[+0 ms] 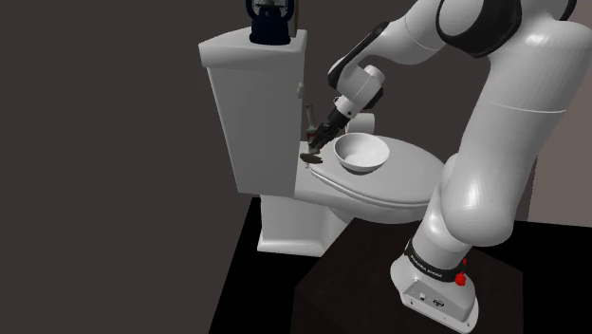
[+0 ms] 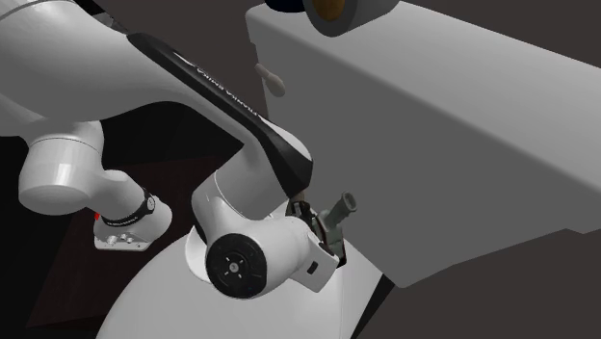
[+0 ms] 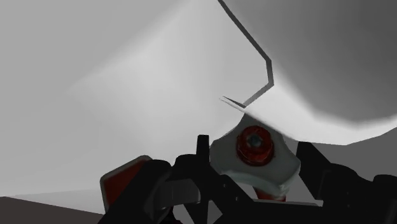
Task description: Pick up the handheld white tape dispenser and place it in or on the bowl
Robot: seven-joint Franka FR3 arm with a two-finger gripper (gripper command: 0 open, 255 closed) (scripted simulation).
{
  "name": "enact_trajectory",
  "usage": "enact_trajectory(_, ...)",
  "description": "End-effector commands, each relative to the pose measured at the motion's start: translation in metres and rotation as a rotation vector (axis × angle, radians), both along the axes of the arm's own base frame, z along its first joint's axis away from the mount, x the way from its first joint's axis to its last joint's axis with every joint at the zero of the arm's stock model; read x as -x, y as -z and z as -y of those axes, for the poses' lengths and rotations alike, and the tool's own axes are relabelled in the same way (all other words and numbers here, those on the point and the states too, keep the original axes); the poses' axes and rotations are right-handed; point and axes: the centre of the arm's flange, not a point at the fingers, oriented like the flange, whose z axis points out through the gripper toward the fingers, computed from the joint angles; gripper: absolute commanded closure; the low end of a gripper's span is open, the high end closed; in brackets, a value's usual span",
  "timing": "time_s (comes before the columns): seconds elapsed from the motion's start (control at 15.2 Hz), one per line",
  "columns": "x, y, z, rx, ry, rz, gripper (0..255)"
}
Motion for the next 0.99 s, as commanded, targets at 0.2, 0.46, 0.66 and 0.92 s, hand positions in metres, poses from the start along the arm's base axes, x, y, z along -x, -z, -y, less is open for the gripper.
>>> enact_trajectory(0.2,0.000,-0.024,0.000,0.000,0.000,0.000,255)
enact_trajectory(0.46,0.000,-0.045,0.000,0.000,0.000,0.000,255)
enact_trajectory(0.66,0.000,-0.061,0.000,0.000,0.000,0.000,255)
enact_trajectory(0.92,0.000,-0.082,0.000,0.000,0.000,0.000,255)
